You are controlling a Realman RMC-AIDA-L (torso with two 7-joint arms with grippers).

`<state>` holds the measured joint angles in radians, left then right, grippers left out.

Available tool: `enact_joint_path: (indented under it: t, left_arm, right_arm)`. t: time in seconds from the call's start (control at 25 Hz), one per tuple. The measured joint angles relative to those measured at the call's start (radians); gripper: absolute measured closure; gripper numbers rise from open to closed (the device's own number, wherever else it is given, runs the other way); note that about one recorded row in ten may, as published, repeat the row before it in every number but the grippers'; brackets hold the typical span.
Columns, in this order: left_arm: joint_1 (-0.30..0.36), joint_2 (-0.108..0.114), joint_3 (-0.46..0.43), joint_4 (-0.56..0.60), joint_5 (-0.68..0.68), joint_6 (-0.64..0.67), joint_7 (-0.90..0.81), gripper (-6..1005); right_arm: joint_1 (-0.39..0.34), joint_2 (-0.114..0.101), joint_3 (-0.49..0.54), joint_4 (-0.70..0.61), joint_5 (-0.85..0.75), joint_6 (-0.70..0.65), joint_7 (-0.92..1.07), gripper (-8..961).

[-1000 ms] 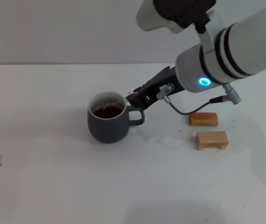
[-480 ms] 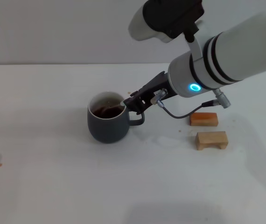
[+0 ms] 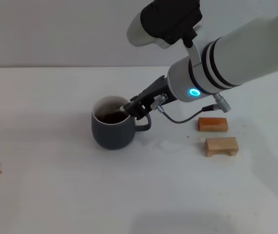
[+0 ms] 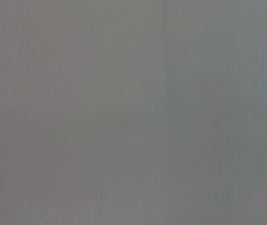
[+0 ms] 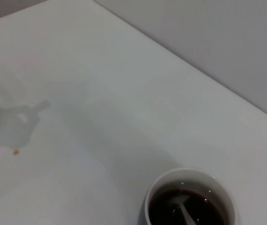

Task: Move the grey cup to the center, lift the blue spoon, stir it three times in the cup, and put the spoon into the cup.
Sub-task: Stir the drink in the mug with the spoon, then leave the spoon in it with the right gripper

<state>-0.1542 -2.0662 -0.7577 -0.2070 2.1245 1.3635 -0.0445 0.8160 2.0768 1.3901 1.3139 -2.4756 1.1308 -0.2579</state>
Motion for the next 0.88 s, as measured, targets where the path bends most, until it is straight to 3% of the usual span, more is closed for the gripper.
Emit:
enact_joint_path:
  t: [0.44, 0.88]
  left_arm:
    - [-0.003, -0.001, 0.0, 0.0, 0.0, 0.0, 0.0, 1001]
    - [-0.004, -0.003, 0.0, 0.0, 0.0, -0.008, 0.0, 1001]
  right_arm:
    - [0.0, -0.003, 0.028, -0.025, -0.053, -0.034, -0.032, 793]
    - [-0.014, -0.003, 0.033, 0.036, -0.05, 0.053, -0.029, 792]
